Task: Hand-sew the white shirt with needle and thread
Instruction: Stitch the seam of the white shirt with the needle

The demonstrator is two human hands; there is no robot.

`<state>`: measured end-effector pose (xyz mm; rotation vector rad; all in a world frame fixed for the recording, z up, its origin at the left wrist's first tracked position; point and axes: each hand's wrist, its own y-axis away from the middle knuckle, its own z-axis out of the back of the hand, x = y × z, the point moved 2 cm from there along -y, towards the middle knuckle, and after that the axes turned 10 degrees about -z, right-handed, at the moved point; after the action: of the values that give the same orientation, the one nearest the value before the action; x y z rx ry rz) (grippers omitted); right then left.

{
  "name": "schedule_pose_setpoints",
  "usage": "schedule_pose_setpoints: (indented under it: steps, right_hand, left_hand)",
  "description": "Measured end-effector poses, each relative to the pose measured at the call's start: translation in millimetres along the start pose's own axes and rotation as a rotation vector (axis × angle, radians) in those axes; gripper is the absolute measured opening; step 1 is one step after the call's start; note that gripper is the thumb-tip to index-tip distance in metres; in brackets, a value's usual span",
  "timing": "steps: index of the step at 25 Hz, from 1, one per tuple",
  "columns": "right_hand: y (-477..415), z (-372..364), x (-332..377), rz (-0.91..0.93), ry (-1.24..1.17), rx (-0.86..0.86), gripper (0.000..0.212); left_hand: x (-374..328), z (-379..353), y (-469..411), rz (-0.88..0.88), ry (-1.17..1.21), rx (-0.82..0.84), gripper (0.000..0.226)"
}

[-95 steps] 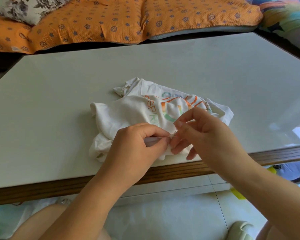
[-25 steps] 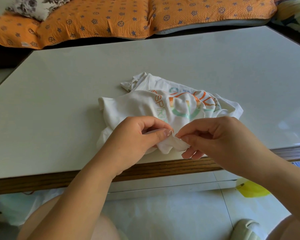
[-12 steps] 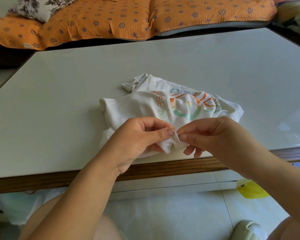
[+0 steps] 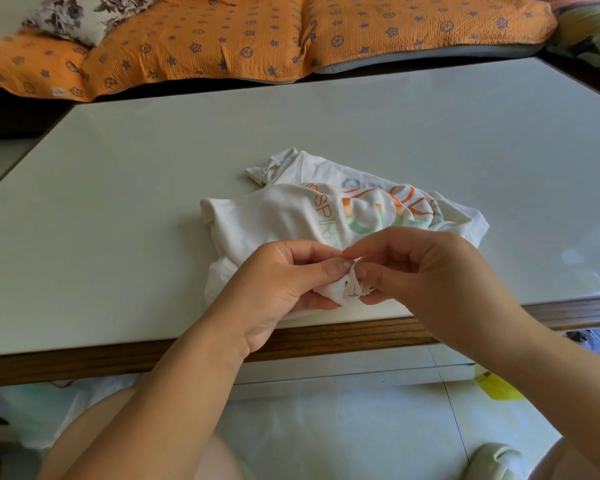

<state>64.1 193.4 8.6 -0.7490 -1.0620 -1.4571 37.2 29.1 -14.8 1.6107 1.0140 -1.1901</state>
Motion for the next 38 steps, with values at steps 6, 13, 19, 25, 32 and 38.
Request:
schedule_pose_setpoints:
  steps: [6, 13, 19, 25, 32, 38]
  right_hand:
    - [-2.2, -4.0, 2.7, 0.075, 0.097, -0.036, 0.015]
    - [-11.8, 6.4, 7.0, 0.050, 0.035, -0.033, 0.009]
    - [-2.4, -2.7, 8.5, 0.093, 0.143, -0.055, 0.017]
    - [-25.8, 26.7, 14.9, -0.077, -0.421, -0.067, 0.013]
    - [-51.8, 51.5, 6.1, -0.180, -1.014, 0.014, 0.015]
    - [-66.4, 87.3, -7.5, 0.105, -0.318, -0.500, 0.018]
  left_hand:
    - [0.7, 1.5, 1.6, 0.003, -0.039, -0.008, 0.024]
    - [-1.1, 3.9, 3.5, -0.003, -0.021, -0.022, 0.017]
    - [-0.9, 3.1, 3.4, 0.005, -0.030, -0.017, 0.022]
    - [-2.1, 5.3, 4.8, 0.019, -0.008, 0.014, 0.027]
    - [-1.0, 7.3, 3.8, 0.027, -0.122, 0.053, 0.021]
    - [-1.9, 8.1, 1.6, 0.042, -0.168, 0.082, 0.016]
